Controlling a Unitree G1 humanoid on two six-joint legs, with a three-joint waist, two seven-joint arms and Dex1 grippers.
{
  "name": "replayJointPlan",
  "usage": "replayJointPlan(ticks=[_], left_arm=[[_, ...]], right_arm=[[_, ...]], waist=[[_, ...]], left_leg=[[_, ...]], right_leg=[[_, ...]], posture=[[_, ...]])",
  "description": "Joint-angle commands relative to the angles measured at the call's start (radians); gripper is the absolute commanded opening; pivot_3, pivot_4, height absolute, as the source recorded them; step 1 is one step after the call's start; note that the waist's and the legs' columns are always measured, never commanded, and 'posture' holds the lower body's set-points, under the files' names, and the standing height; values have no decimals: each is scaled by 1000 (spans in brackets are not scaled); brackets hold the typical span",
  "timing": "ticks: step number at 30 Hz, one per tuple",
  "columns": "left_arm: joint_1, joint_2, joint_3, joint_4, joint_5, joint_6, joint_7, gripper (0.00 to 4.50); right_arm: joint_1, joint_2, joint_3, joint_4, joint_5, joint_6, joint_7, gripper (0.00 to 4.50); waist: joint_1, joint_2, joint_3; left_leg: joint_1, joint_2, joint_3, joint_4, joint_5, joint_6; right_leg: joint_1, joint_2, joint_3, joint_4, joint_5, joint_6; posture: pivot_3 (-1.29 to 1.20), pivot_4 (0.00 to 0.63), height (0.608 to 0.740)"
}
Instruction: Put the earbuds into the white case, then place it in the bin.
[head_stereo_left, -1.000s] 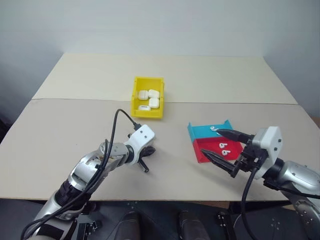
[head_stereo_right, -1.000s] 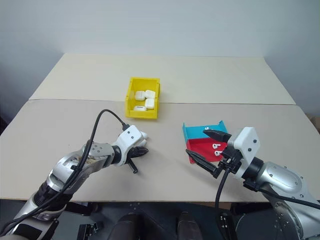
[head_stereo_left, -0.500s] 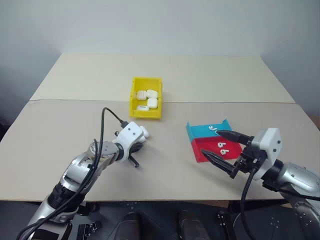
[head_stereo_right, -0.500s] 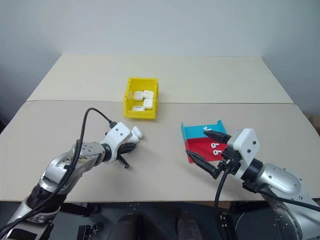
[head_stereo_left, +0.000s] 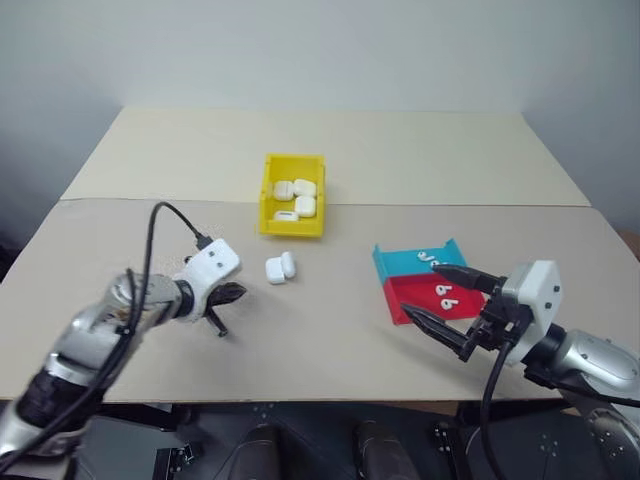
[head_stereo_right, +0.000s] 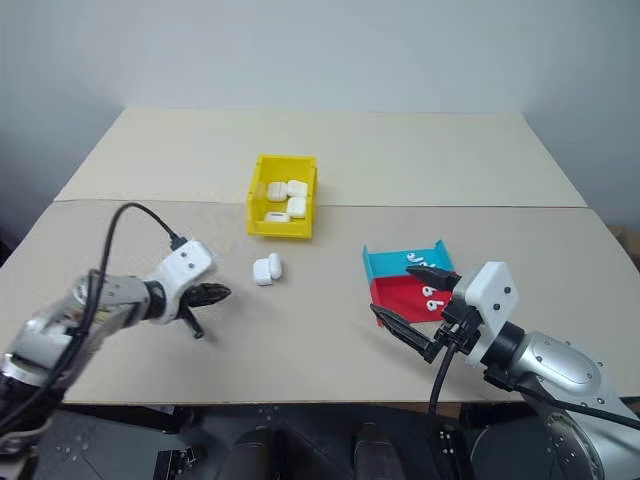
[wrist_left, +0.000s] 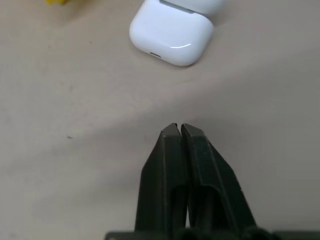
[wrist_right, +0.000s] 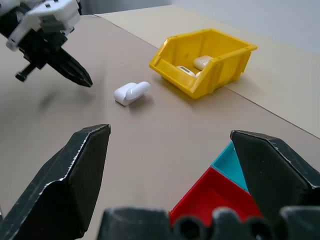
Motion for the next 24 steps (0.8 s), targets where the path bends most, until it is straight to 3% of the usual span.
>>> replayJointPlan(ticks=[1,9,11,19,24], left_arm=[[-115,58,-1,61,-2,-105,-171,1215],[-357,7,-192,283,107,-287,-445,4029],[-421,-23,-250,358,162,-317,-486,4479],[-706,-215,-441,805,397,-458,-629,4479],[-776,-313,-473,995,491,-568,-645,4479]], right_arm=[[-19,-9,-16,-22,12,-17,11,4500],[-68,-19,3,6,7,-15,41,4500],[-78,-19,9,10,6,-13,41,4500],[-93,-14,26,11,-1,-15,35,4500],[-76,-6,28,-6,-7,-19,23,4500]], waist=[[7,0,0],[13,0,0],[14,0,0],[20,0,0],[17,0,0]], left_leg=[[0,0,0,0,0,0],[-1,0,0,0,0,0],[-1,0,0,0,0,0],[-3,-1,0,1,0,0],[-5,-1,0,2,0,1]], right_leg=[[0,0,0,0,0,0],[0,1,0,0,0,0],[0,0,0,0,0,0],[-1,1,0,-1,0,0],[-2,1,0,-2,0,0]], posture=[[0,150,740],[0,150,740],[0,150,740],[0,150,740],[0,150,740]])
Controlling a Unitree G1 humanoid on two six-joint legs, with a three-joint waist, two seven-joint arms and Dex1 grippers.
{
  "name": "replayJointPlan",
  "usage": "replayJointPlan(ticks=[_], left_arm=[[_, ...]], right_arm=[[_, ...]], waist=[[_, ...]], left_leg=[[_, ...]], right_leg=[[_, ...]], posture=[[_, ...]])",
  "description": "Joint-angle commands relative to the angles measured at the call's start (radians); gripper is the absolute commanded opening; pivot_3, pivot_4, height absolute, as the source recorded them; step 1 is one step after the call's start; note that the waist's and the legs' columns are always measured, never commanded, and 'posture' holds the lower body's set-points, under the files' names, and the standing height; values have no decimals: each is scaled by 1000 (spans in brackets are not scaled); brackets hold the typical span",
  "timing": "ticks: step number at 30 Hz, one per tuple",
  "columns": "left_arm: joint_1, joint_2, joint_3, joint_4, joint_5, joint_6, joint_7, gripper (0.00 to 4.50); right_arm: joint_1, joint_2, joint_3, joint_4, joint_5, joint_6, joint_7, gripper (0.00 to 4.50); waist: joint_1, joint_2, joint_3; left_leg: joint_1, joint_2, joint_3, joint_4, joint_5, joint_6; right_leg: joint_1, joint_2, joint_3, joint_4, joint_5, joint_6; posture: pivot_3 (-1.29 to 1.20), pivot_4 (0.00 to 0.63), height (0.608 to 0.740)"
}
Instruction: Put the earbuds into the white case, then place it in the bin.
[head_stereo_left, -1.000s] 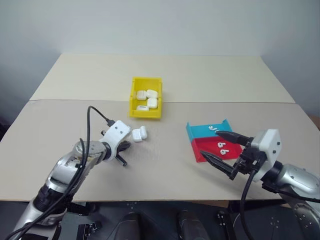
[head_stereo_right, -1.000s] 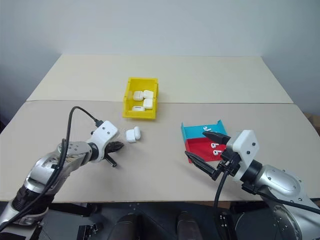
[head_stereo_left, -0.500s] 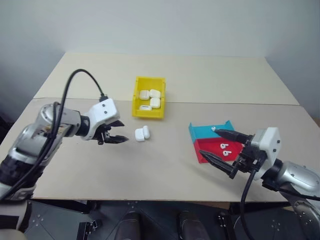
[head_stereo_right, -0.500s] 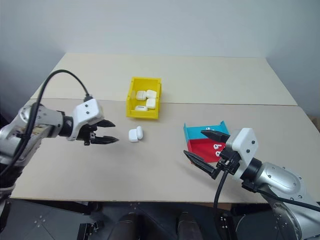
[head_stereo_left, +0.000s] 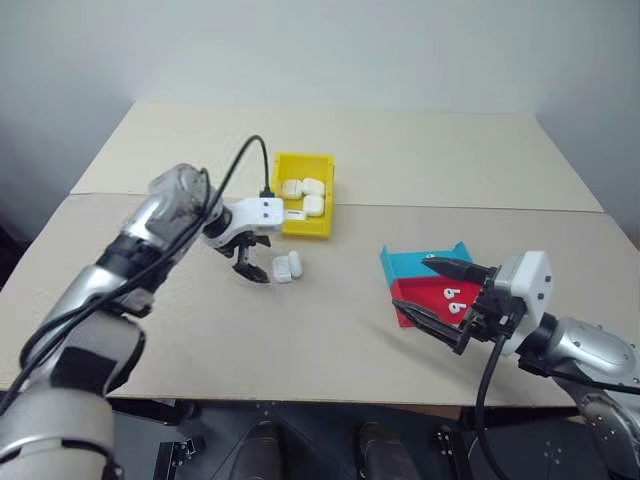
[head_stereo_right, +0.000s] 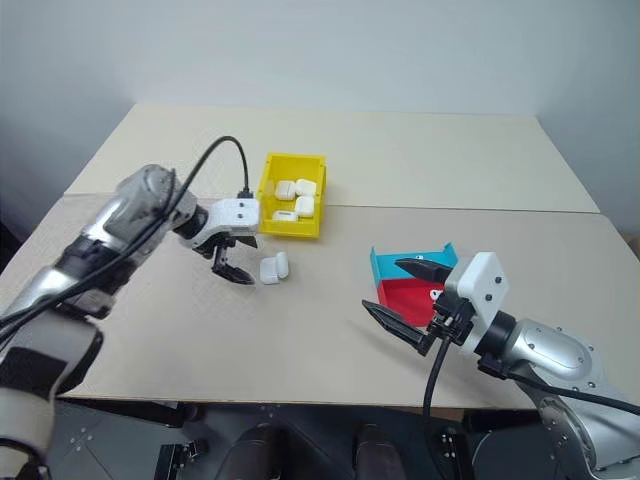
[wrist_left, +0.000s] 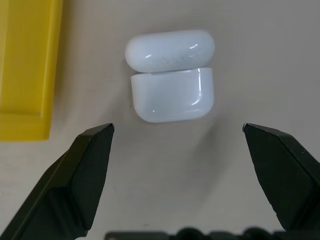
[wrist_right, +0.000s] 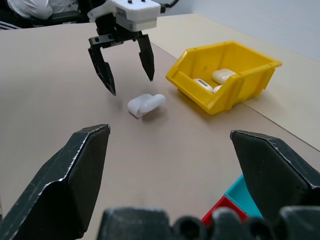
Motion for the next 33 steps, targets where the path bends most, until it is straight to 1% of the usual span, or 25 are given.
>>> replayJointPlan(ticks=[1,6,16,20,27,30,33], left_arm=[[-44,-38,1,85,59,-79,5,4479],[-66,-84,17,145,83,-105,-55,4479],[-93,-161,47,200,123,-47,-43,4479],[-77,-179,41,202,159,-4,12,4479],[-28,-178,43,168,191,14,51,4479],[-7,-179,53,139,195,31,69,3925],[13,-174,70,110,185,32,63,3006]], right_arm=[[7,4,-13,-42,-4,-17,-14,4500],[33,12,-19,-67,-4,-17,-30,4500],[58,26,-13,-88,-18,-26,-47,4500],[67,30,-12,-92,-24,-31,-49,4500],[61,32,-6,-88,-28,-34,-49,4500],[58,31,-7,-86,-27,-34,-48,4500],[57,30,-6,-84,-26,-33,-47,4500]], waist=[[-3,0,0],[-4,0,0],[-3,0,0],[-3,0,0],[-7,0,0],[-7,0,0],[-4,0,0]], left_leg=[[0,0,0,0,0,0],[-2,0,-1,1,0,0],[-2,0,-1,2,0,0],[-2,0,-1,2,0,1],[-2,0,-1,2,0,1],[-1,0,-1,2,0,1],[0,0,-1,2,0,1]], right_leg=[[0,0,0,0,0,0],[-1,0,0,0,0,0],[-1,0,-1,1,0,1],[-1,0,-1,1,0,1],[-1,0,-1,2,0,1],[0,0,-1,2,0,1],[0,0,-1,2,0,1]], posture=[[0,150,740],[0,150,740],[0,150,740],[0,150,740],[0,150,740],[0,150,740],[0,150,740]])
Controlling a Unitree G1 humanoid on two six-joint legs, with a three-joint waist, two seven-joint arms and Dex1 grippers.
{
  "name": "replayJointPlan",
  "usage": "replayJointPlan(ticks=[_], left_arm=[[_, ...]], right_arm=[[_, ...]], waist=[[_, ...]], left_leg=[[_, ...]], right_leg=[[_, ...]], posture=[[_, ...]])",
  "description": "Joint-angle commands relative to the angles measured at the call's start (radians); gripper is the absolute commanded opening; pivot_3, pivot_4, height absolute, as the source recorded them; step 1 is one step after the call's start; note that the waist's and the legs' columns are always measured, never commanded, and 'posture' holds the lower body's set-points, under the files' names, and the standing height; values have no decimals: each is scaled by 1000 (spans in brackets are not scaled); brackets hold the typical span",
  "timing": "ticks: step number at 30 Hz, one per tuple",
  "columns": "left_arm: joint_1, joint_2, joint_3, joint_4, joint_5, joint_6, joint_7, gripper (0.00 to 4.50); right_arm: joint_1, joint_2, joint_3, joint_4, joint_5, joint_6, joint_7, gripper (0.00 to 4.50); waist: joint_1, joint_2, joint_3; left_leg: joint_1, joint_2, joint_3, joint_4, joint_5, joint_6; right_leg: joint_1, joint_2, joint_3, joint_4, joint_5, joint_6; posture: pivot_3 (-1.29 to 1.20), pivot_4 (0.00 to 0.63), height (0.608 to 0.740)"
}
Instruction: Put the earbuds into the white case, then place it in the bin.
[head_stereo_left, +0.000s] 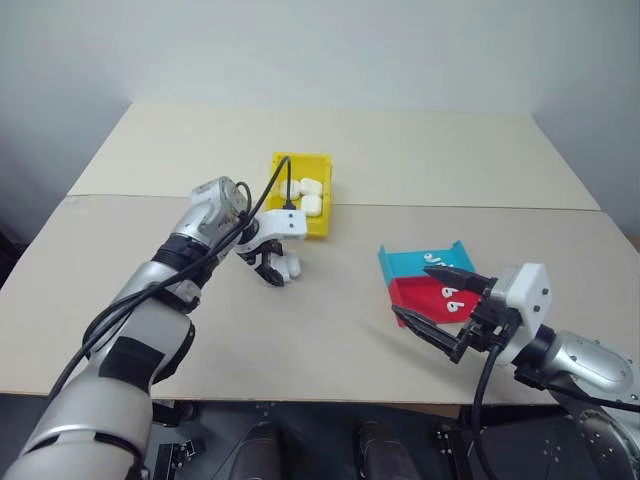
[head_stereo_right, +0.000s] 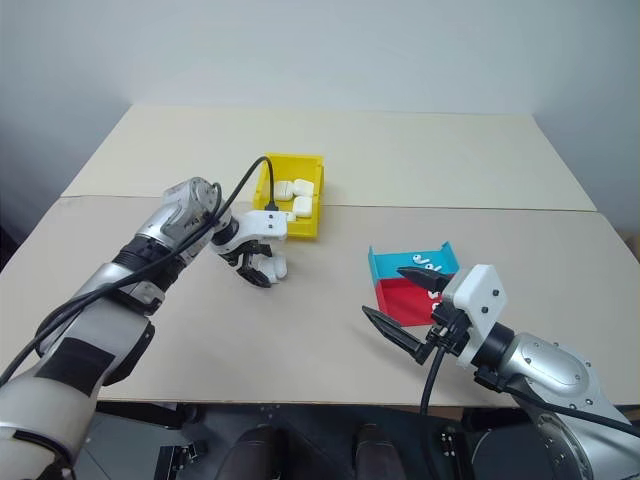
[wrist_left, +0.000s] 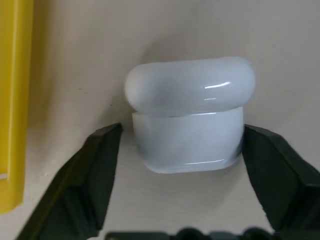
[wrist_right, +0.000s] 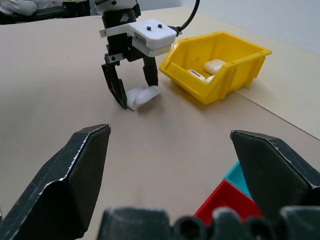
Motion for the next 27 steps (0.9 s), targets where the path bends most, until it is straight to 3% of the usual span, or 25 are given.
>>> replayJointPlan(ticks=[1,8,10,13,16,20,27], left_arm=[[26,13,23,-46,-1,3,7,2786],[154,131,218,-243,-153,-57,4,2788],[206,167,311,-298,-239,-91,-1,2788],[291,163,494,-428,-405,-6,53,2788],[411,101,668,-600,-569,42,160,2788],[542,18,747,-841,-788,156,212,2788],[647,-190,642,-1036,-927,152,344,2788]], right_arm=[[-10,2,-8,-35,3,-28,3,4500],[7,7,-18,-43,9,-29,-1,4500],[14,8,-24,-41,11,-29,-1,4500],[11,3,-40,-26,15,-33,9,4500],[-21,-11,-58,-1,30,-21,17,4500],[-102,-64,-111,59,93,11,60,4500],[-239,-243,-130,218,114,55,204,4500]], waist=[[1,0,0],[-11,0,0],[-14,0,0],[-15,0,0],[-12,1,0],[-12,0,0],[-5,0,0]], left_leg=[[0,0,0,0,0,0],[-1,1,0,0,0,0],[-1,1,0,0,0,0],[-1,1,0,1,0,0],[-1,1,0,2,0,0],[-1,1,-1,5,0,0],[0,1,-1,11,0,1]], right_leg=[[0,0,0,0,0,0],[-1,0,0,1,0,0],[-2,0,0,1,0,0],[-1,0,0,1,0,0],[0,-1,-1,1,0,0],[1,-1,-1,2,1,1],[4,0,-1,3,4,3]], posture=[[0,150,740],[0,150,740],[0,150,740],[0,150,740],[0,150,740],[0,150,740],[0,150,740]])
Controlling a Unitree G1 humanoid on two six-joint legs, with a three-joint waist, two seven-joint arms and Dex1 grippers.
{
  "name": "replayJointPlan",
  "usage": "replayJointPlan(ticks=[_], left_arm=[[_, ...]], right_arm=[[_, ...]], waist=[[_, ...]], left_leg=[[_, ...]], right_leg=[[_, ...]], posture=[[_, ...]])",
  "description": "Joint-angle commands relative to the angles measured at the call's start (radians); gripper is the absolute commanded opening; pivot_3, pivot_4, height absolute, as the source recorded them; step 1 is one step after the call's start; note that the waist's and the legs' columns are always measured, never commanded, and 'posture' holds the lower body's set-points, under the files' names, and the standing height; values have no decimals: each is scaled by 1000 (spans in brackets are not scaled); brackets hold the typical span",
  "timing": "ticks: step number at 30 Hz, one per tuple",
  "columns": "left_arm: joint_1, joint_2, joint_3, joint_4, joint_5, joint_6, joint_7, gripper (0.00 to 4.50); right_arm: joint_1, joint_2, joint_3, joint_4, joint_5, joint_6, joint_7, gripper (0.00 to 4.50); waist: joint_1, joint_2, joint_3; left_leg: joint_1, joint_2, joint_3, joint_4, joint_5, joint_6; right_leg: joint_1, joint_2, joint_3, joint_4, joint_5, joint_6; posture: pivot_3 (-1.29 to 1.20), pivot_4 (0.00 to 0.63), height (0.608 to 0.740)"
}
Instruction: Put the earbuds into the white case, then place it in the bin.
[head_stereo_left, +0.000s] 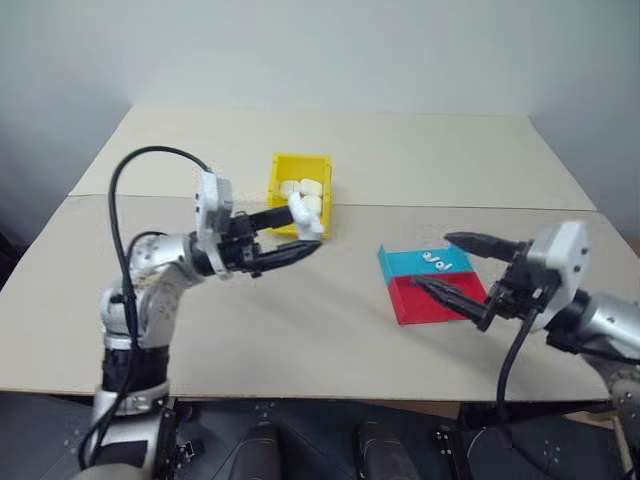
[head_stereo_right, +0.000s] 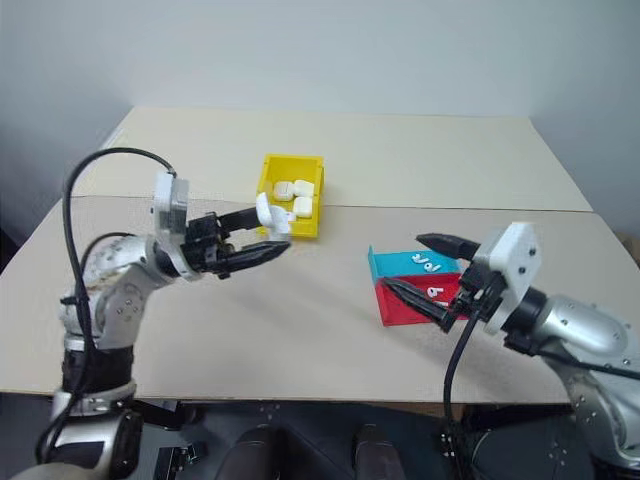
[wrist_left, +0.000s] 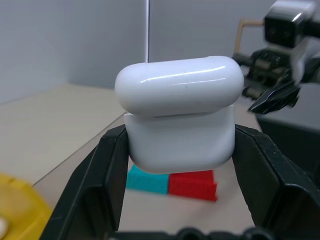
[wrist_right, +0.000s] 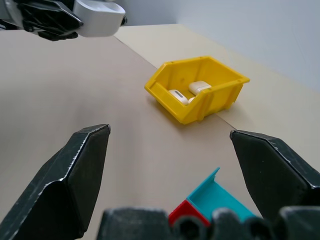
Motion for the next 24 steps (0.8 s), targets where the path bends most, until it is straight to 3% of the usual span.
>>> replayJointPlan(ticks=[1,4,9,14,18,21,24], left_arm=[[10,-64,-71,-83,-53,-14,53,2788],[2,-102,-128,-82,-51,-53,50,2788],[-41,-131,-164,-52,-59,-113,21,2788],[-74,-153,-186,-27,-66,-162,10,2788],[-96,-166,-202,1,-63,-189,12,2788],[-98,-157,-207,8,-63,-203,5,2788],[-92,-142,-202,5,-74,-201,-3,2788]], right_arm=[[-47,-95,-19,61,-21,8,85,4500],[-79,-215,66,143,-153,-27,156,4500],[-305,-361,281,217,-257,121,216,4500],[-505,-387,501,321,-429,59,382,4500],[-571,-363,621,438,-553,-79,522,4500],[-612,-327,670,512,-607,-155,601,3913],[-642,-292,690,567,-644,-210,655,2913]], waist=[[0,0,0],[-3,0,0],[-20,2,0],[-16,3,-1],[-8,3,-1],[-11,3,-1],[-14,4,-1]], left_leg=[[1,0,0,0,0,0],[7,0,0,-1,0,0],[11,0,1,-1,-1,1],[11,1,2,-1,-1,2],[9,0,1,-1,-2,3],[8,0,2,-1,-2,4],[8,0,2,-1,-3,5]], right_leg=[[1,0,0,0,0,0],[8,1,0,-3,0,0],[10,1,1,-4,0,0],[10,1,1,-5,0,0],[10,0,1,-7,0,0],[9,0,1,-8,0,1],[9,0,1,-8,0,1]], posture=[[0,150,740],[0,150,740],[0,150,740],[0,150,740],[0,150,740],[0,150,740],[0,150,740]])
